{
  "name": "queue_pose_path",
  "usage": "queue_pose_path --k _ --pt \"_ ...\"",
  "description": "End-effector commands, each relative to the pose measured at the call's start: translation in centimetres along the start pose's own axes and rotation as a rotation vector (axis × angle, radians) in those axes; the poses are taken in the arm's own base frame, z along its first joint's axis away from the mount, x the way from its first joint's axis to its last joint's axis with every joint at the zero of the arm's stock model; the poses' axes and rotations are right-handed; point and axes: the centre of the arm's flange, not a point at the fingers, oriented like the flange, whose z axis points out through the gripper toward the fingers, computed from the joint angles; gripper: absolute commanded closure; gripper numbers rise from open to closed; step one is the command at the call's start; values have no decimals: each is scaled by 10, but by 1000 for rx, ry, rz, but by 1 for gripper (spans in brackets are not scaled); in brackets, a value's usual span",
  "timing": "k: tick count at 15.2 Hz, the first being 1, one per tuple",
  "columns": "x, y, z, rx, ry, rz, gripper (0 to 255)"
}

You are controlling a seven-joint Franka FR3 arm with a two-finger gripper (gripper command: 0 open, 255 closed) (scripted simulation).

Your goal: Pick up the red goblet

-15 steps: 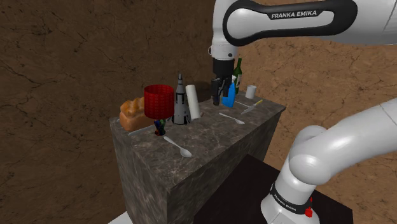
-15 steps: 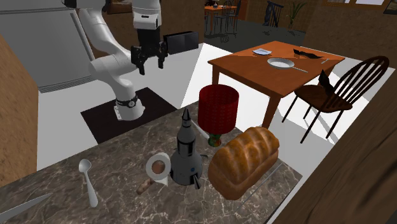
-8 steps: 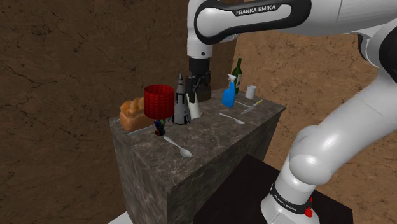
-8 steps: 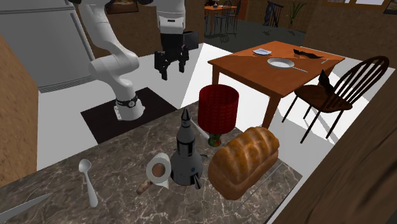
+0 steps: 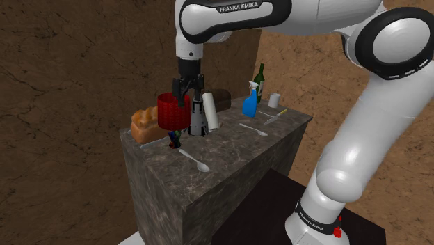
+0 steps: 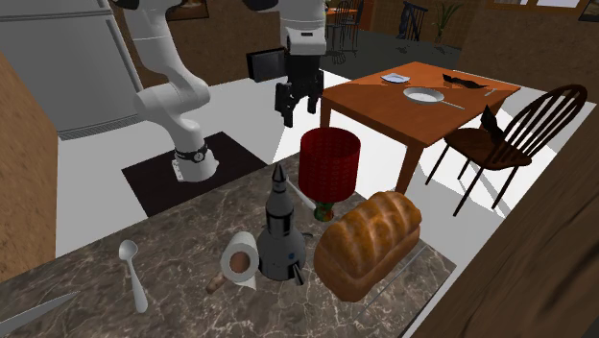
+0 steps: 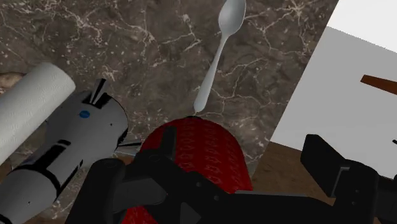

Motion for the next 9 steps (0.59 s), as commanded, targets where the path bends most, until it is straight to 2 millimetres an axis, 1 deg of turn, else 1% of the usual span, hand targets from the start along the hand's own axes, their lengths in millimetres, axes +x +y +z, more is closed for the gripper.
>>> queue_pose_path --k 1,7,9 --pt "25 -7 0 10 6 4 0" --pt "96 -30 -3 36 25 12 0" --pt "97 -30 7 36 25 12 0"
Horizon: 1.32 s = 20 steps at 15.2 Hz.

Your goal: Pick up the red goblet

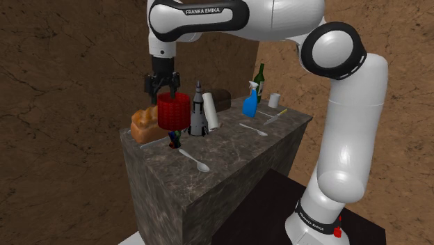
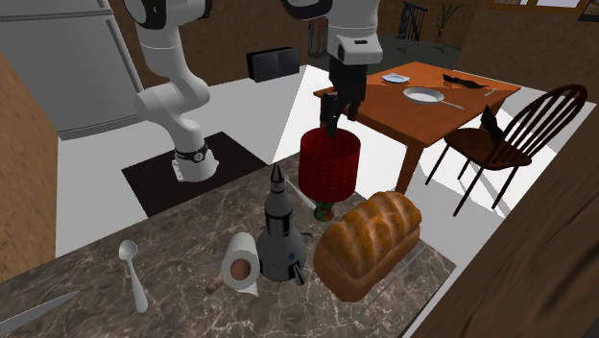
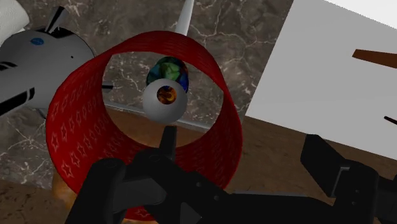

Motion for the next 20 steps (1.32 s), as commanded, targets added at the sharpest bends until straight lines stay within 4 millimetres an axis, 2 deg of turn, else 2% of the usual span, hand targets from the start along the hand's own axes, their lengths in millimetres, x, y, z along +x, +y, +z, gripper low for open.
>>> queue_pose_path --k 1,5,8,9,18,20 --pt "2 -1 9 1 1 1 0" --pt "2 0 30 1 1 1 0" --pt "2 0 33 1 1 1 0" --pt "2 0 33 1 1 1 255" --pt "2 0 33 1 1 1 255" --pt "2 -1 23 1 1 1 255"
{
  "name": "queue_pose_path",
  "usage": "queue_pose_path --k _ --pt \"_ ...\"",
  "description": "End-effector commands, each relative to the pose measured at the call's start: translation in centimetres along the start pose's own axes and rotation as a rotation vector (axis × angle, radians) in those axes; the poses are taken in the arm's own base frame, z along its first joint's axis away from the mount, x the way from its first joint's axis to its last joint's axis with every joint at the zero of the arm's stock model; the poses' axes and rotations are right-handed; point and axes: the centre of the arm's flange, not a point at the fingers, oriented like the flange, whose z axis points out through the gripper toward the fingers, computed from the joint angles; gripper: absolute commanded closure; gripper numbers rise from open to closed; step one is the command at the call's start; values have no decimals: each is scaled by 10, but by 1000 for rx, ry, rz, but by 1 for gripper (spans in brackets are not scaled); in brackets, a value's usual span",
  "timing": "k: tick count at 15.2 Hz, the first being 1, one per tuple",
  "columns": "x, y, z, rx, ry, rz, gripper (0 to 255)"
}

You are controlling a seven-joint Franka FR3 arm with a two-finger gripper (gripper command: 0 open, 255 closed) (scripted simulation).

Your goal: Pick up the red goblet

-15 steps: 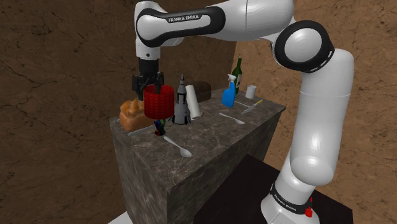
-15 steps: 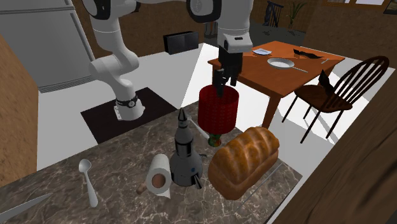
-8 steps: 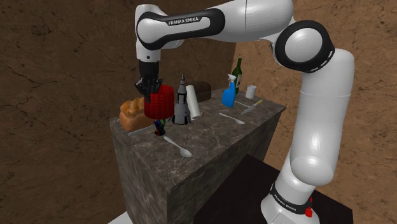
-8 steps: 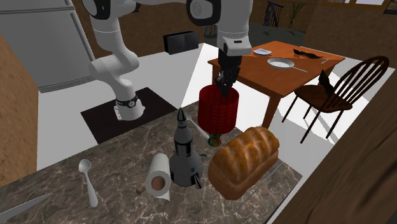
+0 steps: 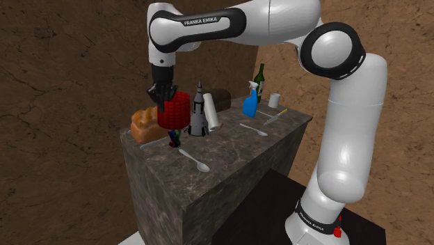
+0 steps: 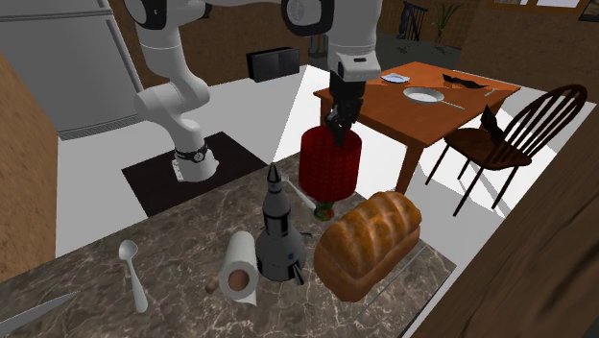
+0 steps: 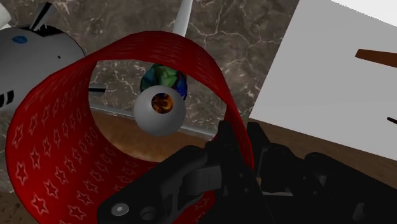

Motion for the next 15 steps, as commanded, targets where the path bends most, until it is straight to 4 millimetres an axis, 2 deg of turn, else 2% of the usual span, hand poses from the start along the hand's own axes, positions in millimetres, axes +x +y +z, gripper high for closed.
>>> queue_pose_path --k 1,13,15 --pt "0 0 -10 0 1 0 255" --pt "0 -2 -74 0 1 0 255" --pt "0 -2 -74 0 1 0 255"
